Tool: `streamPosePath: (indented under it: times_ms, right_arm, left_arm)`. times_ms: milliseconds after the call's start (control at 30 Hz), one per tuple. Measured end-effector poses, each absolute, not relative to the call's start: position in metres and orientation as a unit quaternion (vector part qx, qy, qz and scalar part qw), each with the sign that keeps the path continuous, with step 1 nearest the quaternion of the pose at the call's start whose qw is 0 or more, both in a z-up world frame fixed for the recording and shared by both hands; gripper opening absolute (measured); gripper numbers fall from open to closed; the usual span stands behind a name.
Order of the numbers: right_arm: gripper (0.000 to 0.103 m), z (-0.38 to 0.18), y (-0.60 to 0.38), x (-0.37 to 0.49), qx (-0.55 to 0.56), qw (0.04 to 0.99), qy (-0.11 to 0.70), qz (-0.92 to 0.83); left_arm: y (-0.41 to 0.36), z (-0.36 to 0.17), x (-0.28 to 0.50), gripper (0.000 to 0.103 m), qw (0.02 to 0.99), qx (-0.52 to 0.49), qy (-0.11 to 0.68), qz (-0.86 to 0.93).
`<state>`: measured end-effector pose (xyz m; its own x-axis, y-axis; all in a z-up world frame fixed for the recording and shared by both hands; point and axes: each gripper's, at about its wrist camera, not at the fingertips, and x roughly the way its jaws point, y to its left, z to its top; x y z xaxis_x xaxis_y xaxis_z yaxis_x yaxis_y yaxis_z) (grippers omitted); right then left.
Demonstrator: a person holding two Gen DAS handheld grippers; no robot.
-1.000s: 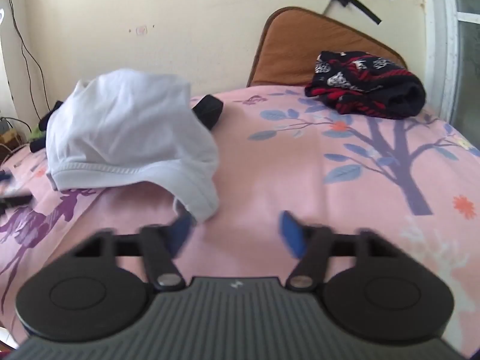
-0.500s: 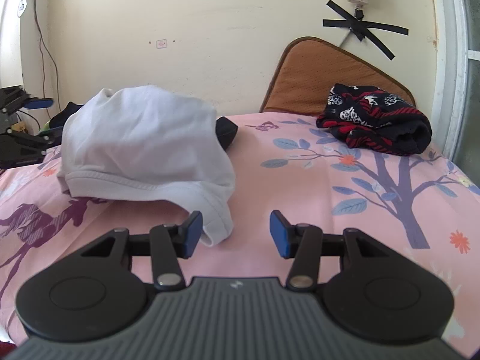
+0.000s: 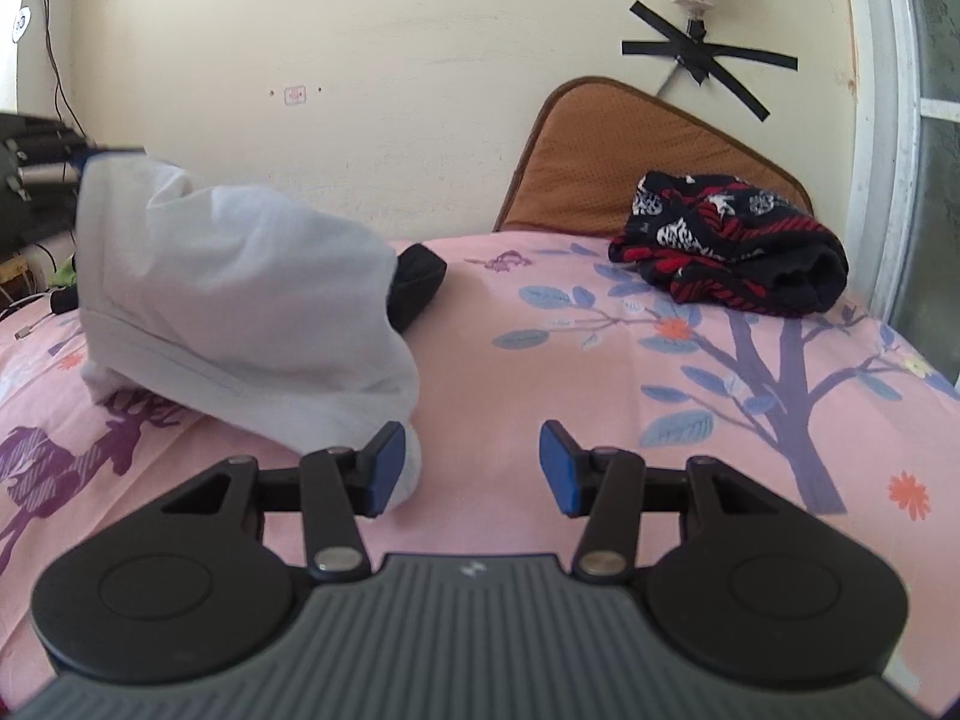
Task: Fold small clothes
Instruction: 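Grasp the white T-shirt with both grippers and lift it up to shake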
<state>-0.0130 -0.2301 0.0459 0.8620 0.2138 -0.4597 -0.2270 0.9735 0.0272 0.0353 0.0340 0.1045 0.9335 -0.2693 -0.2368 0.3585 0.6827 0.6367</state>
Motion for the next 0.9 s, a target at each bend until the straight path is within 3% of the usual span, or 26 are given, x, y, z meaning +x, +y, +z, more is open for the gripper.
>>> streamPosePath:
  times_ms: [333,500,733,900]
  right_arm:
    - [0.053,0.057,-0.236,-0.034,0.002,0.973,0.165,0.158]
    - [0.054,0.068,-0.218,-0.047,-0.032,0.966,0.125,0.224]
    - [0.056,0.068,-0.163,-0.065,-0.148,0.931,0.086,0.324]
    - [0.062,0.078,-0.145,-0.083,-0.173,0.911,0.052,0.370]
  left_arm:
    - [0.068,0.238,0.011,0.008,0.979,0.171,-0.020,-0.106]
    - [0.083,0.290,-0.010,0.008,0.983,0.155,-0.068,-0.068]
    - [0.086,0.320,-0.019,0.008,0.987,0.134,-0.068,-0.053]
    - [0.087,0.332,-0.026,0.008,0.991,0.105,-0.067,-0.045]
